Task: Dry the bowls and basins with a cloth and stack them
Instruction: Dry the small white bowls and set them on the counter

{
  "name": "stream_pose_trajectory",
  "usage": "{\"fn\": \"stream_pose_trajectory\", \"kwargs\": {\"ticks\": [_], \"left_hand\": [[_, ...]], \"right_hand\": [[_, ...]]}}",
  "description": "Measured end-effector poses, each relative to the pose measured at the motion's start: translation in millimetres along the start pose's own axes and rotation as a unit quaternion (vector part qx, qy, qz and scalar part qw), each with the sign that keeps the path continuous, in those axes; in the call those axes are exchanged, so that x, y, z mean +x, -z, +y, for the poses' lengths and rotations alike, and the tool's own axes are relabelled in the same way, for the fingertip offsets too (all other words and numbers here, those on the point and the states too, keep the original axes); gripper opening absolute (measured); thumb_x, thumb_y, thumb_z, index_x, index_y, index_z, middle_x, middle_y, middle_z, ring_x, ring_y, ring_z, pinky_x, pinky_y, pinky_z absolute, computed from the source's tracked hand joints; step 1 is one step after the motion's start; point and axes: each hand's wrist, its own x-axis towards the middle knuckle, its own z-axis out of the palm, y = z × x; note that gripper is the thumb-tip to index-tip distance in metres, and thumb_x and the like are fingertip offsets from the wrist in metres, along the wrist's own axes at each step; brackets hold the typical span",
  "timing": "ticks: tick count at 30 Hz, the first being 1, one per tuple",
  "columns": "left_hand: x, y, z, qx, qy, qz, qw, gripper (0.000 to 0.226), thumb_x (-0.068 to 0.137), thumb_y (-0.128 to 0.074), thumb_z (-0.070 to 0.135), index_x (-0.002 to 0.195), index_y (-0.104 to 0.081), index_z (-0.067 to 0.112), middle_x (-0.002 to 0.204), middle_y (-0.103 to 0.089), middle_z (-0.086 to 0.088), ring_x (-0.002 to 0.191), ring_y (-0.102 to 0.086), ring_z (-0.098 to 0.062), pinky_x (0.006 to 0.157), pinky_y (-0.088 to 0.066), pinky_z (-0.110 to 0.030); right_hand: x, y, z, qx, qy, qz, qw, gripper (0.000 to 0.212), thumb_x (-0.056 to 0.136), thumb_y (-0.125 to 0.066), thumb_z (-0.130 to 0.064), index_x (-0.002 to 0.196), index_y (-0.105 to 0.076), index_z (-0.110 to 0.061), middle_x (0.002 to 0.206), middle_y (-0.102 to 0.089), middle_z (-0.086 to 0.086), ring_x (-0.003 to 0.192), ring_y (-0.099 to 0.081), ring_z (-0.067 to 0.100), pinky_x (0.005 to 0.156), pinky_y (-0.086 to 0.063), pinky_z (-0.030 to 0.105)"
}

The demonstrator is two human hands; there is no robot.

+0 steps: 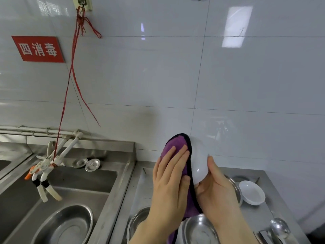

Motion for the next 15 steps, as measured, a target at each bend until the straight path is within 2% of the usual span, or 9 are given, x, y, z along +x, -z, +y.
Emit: {"fn": "stream_pose_trajectory", "kwargs": {"ticks": [4, 8, 9, 11, 13, 15], "left_hand": [[12, -1, 0, 0.041, -0.009, -0.035, 0.999, 0.055, 0.099, -0.036, 0.025, 0.152, -0.024, 0.032, 0.159, -0.021, 0.019, 0.147, -0.021, -0.010, 0.114, -0.022, -0.049], [27, -2, 5, 0.130, -0.056, -0.090, 0.986, 0.046, 0.102, -0.027, 0.031, 0.147, -0.038, 0.027, 0.156, -0.028, 0.019, 0.147, -0.018, -0.006, 0.115, -0.026, -0.047], [31, 0, 4, 0.119, -0.053, -0.102, 0.986, 0.047, 0.102, -0.027, 0.031, 0.146, -0.040, 0.027, 0.155, -0.031, 0.019, 0.146, -0.019, -0.004, 0.115, -0.027, -0.045], [41, 8, -1, 0.028, -0.001, -0.114, 0.993, 0.047, 0.099, -0.027, 0.032, 0.142, -0.046, 0.029, 0.148, -0.041, 0.020, 0.142, -0.028, -0.001, 0.114, -0.029, -0.038], [48, 15, -10, -0.082, 0.068, -0.117, 0.987, 0.046, 0.097, -0.028, 0.034, 0.135, -0.054, 0.029, 0.136, -0.053, 0.019, 0.133, -0.041, -0.004, 0.110, -0.034, -0.032], [48, 20, -17, -0.144, 0.109, -0.102, 0.978, 0.042, 0.099, -0.030, 0.030, 0.132, -0.055, 0.026, 0.131, -0.056, 0.017, 0.128, -0.048, -0.006, 0.109, -0.037, -0.029]], "right_hand": [[-3, -7, 3, -0.062, 0.029, -0.002, 0.998, 0.044, 0.092, -0.050, -0.025, 0.129, -0.062, -0.004, 0.129, -0.065, 0.015, 0.122, -0.062, 0.024, 0.104, -0.049, 0.039], [-4, -3, 6, -0.111, 0.029, 0.003, 0.993, 0.031, 0.088, -0.054, -0.016, 0.111, -0.073, -0.008, 0.116, -0.072, 0.013, 0.111, -0.068, 0.018, 0.088, -0.055, 0.027], [-5, -2, 5, -0.117, 0.029, 0.001, 0.993, 0.027, 0.090, -0.054, -0.013, 0.104, -0.076, -0.009, 0.112, -0.073, 0.013, 0.105, -0.070, 0.016, 0.081, -0.057, 0.024], [-8, 0, 4, -0.134, 0.026, -0.014, 0.990, 0.027, 0.090, -0.053, -0.012, 0.094, -0.080, -0.011, 0.106, -0.075, 0.013, 0.097, -0.072, 0.016, 0.072, -0.058, 0.023], [-12, 0, 0, -0.165, 0.023, -0.028, 0.986, 0.026, 0.089, -0.055, -0.016, 0.100, -0.079, -0.013, 0.109, -0.074, 0.013, 0.100, -0.072, 0.020, 0.074, -0.059, 0.027], [-13, 1, -4, -0.178, 0.016, -0.032, 0.983, 0.025, 0.088, -0.068, -0.025, 0.107, -0.077, -0.012, 0.116, -0.071, 0.016, 0.107, -0.070, 0.025, 0.082, -0.059, 0.032]]}}
